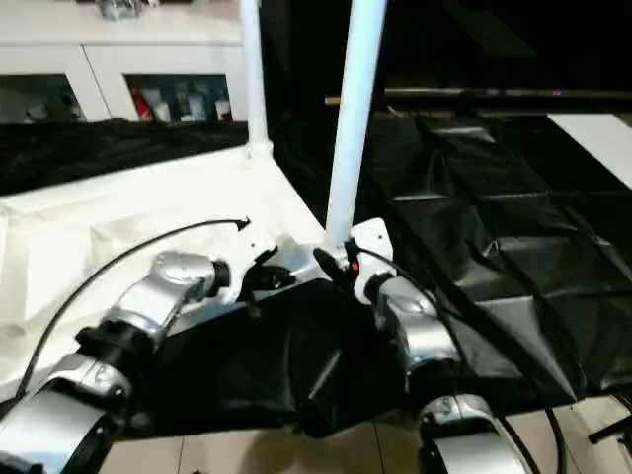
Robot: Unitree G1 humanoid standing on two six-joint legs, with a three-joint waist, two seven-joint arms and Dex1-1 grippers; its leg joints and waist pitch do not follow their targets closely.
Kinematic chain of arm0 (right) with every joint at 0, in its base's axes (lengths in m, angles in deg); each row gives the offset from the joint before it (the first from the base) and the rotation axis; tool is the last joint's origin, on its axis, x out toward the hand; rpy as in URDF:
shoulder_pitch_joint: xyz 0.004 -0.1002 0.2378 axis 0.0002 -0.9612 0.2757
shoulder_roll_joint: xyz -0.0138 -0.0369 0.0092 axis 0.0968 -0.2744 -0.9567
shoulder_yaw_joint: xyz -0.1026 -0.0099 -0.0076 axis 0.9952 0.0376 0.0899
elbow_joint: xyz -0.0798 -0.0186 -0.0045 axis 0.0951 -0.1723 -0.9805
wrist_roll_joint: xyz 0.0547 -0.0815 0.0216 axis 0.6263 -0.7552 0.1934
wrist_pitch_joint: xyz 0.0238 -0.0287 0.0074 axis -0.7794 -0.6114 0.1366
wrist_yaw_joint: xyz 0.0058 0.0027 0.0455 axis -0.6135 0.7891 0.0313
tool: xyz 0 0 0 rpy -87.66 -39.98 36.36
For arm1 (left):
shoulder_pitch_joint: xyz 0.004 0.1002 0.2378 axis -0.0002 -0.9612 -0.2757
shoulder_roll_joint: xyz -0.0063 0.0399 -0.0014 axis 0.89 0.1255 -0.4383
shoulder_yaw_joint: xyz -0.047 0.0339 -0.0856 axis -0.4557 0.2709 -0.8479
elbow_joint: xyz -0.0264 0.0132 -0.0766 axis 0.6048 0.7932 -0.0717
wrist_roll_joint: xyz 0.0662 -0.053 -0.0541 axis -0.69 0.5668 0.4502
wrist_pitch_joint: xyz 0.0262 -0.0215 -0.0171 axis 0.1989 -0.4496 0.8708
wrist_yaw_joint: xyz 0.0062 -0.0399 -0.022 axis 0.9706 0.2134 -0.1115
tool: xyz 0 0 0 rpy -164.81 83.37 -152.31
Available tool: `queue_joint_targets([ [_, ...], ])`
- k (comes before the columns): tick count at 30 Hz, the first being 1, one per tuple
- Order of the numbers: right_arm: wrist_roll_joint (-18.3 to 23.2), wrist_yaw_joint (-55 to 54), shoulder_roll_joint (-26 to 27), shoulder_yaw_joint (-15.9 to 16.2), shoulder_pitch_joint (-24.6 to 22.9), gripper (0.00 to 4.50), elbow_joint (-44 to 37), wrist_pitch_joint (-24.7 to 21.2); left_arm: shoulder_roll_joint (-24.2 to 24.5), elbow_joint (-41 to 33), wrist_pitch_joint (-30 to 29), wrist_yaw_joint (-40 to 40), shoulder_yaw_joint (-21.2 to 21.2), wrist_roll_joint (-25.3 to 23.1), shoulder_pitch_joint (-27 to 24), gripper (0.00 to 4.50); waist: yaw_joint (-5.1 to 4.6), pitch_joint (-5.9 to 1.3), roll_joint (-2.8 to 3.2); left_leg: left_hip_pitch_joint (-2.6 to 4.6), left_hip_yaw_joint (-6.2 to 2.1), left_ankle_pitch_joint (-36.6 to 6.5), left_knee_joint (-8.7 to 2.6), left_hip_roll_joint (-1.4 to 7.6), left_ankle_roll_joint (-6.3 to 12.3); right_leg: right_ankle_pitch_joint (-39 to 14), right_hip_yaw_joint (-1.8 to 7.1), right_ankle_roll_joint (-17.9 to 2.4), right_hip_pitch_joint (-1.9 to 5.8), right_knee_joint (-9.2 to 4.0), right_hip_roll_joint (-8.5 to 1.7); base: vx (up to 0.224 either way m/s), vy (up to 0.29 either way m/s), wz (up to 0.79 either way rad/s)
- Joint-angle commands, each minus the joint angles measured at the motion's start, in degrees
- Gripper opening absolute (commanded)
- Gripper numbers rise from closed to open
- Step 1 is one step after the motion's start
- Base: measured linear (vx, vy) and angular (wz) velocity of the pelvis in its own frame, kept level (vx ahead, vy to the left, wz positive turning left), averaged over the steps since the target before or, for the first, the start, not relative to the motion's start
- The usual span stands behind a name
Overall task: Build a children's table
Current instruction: Rotate leg to tighten
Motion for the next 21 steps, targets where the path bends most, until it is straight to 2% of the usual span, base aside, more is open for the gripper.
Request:
queue_joint_targets([
  [1, -1.1, 4.6, 3.8, 3.9, 0.0, 3.40, 0.6, 0.3, -4.4, 0.6, 1.2, -1.7, 3.2, 1.0, -0.6, 0.00, -0.05, -2.39, -0.85, 0.57, -1.40, -20.9, -4.86, 1.74, 0.87, -24.7, 1.60, -8.8, 1.11, -5.82, -2.58, 0.000, 0.000, 0.00],
  [2, -0.1, 5.6, 3.4, 3.1, 0.2, 3.60, 0.2, 1.0, -4.1, 0.9, 1.5, -2.0, 3.3, 0.5, -0.7, 0.00, 0.02, -2.50, -0.91, 0.67, -1.30, -20.7, -4.79, 1.78, 1.05, -23.5, 1.64, -9.2, 1.02, -5.78, -2.59, 0.000, 0.000, 0.00],
  [3, 0.6, 6.8, 2.8, 2.6, 0.3, 3.60, -0.4, 1.6, -3.8, 1.1, 1.8, -2.1, 3.1, 0.3, -0.8, 0.00, 0.00, -2.49, -1.03, 0.56, -1.29, -20.5, -4.78, 1.78, 1.29, -22.8, 1.65, -9.4, 1.10, -5.70, -2.57, 0.000, 0.000, 0.00],
  [4, 1.1, 7.8, 2.2, 2.5, 0.3, 3.85, -0.9, 1.9, -3.5, 1.3, 2.1, -2.1, 2.9, 0.2, -0.9, 0.00, 0.11, -2.48, -0.96, 0.39, -1.24, -19.9, -4.79, 1.81, 1.83, -21.7, 1.66, -9.9, 1.25, -5.59, -2.60, 0.000, 0.000, 0.00],
  [6, 1.9, 13.3, -0.9, 3.2, -0.2, 3.85, -3.3, 2.3, -2.2, 0.7, 2.9, -4.3, 2.9, 0.4, -1.5, 0.00, 0.20, -2.52, -1.22, 0.35, -1.16, -19.5, -4.68, 1.81, 2.36, -21.0, 1.65, -10.1, 1.35, -5.57, -2.54, 0.000, 0.000, 0.00],
  [7, 2.6, 17.8, -3.1, 3.7, -0.8, 3.85, -4.9, 2.0, -1.1, -0.2, 4.2, -6.7, 3.0, 0.9, -2.2, 0.00, 0.53, -2.60, -1.17, 0.38, -1.09, -18.5, -4.57, 1.89, 3.06, -19.6, 1.73, -10.4, 1.45, -5.50, -2.64, 0.000, 0.000, 0.00],
  [8, 3.1, 20.9, -4.7, 4.1, -1.3, 3.85, -6.0, 1.9, -0.3, -1.1, 5.1, -8.8, 3.2, 1.5, -2.7, 0.00, 0.52, -2.68, -1.37, 0.14, -1.07, -17.5, -4.51, 1.91, 3.42, -18.4, 1.73, -10.6, 1.65, -5.28, -2.65, 0.000, 0.000, 0.00],
  [9, 3.9, 26.3, -7.4, 5.0, -2.2, 3.85, -7.8, 1.6, 1.1, -3.0, 5.6, -12.5, 3.3, 2.7, -3.7, 0.00, 0.77, -2.80, -1.43, -0.08, -0.95, -14.8, -4.34, 1.96, 4.53, -14.6, 1.74, -11.6, 1.94, -4.83, -2.68, 0.000, 0.000, 0.00],
  [10, 3.9, 26.3, -7.4, 5.0, -2.2, 3.85, -7.8, 1.6, 1.1, -3.0, 5.6, -12.5, 3.3, 2.7, -3.7, 0.00, 0.77, -2.80, -1.43, -0.08, -0.95, -14.8, -4.34, 1.96, 4.53, -14.6, 1.74, -11.6, 1.94, -4.83, -2.68, 0.000, 0.000, 0.00],
  [12, 5.8, 35.8, -12.0, 5.9, -4.0, 3.85, -11.0, -0.6, 4.7, -7.5, 6.6, -20.4, 4.2, 4.5, -5.6, 0.00, 1.11, -3.17, -1.29, -0.26, -0.79, -10.1, -3.87, 2.06, 6.70, -6.7, 1.64, -13.9, 2.27, -3.87, -2.59, 0.000, 0.000, 0.00],
  [13, 6.2, 37.8, -12.8, 6.1, -4.3, 3.85, -11.7, -1.4, 5.6, -8.5, 6.7, -22.1, 4.4, 4.9, -6.0, 0.00, 1.49, -3.12, -1.25, -0.30, -0.55, -8.7, -3.68, 2.15, 7.86, -4.0, 1.56, -14.9, 2.28, -3.47, -2.40, 0.000, 0.000, 0.00],
  [15, 6.5, 40.8, -14.0, 6.5, -4.9, 3.85, -12.8, -2.2, 6.9, -10.1, 6.5, -24.9, 4.4, 5.6, -6.6, 0.00, 1.73, -3.02, -1.09, -0.23, -0.42, -8.2, -3.66, 2.33, 8.45, -2.8, 1.41, -15.9, 2.12, -3.29, -2.39, 0.000, 0.000, 0.00],
  [16, 6.5, 42.0, -14.5, 6.9, -5.1, 3.85, -13.1, -2.4, 7.7, -11.1, 5.9, -26.2, 4.4, 6.1, -6.9, 0.00, 1.91, -2.87, -1.04, 0.01, -0.32, -9.1, -3.72, 2.43, 8.04, -4.4, 1.41, -16.0, 1.83, -3.46, -2.41, 0.000, 0.000, 0.00],
  [19, 6.2, 44.2, -15.9, 7.9, -5.6, 3.85, -13.9, -2.4, 9.9, -12.7, 5.8, -28.6, 4.2, 6.6, -7.3, 0.00, 2.11, -2.50, -1.25, 0.10, -0.45, -11.9, -4.23, 2.62, 5.56, -9.8, 1.41, -15.0, 1.77, -3.91, -2.47, 0.000, 0.000, 0.00],
  [21, 6.1, 44.9, -16.4, 8.2, -5.8, 3.85, -14.1, -2.2, 10.8, -12.9, 6.2, -29.2, 3.9, 6.4, -7.4, 0.00, 2.13, -2.39, -1.00, 0.40, -0.49, -13.8, -4.55, 2.72, 3.92, -12.5, 1.56, -14.3, 1.56, -4.19, -2.47, 0.000, 0.000, 0.00],
])
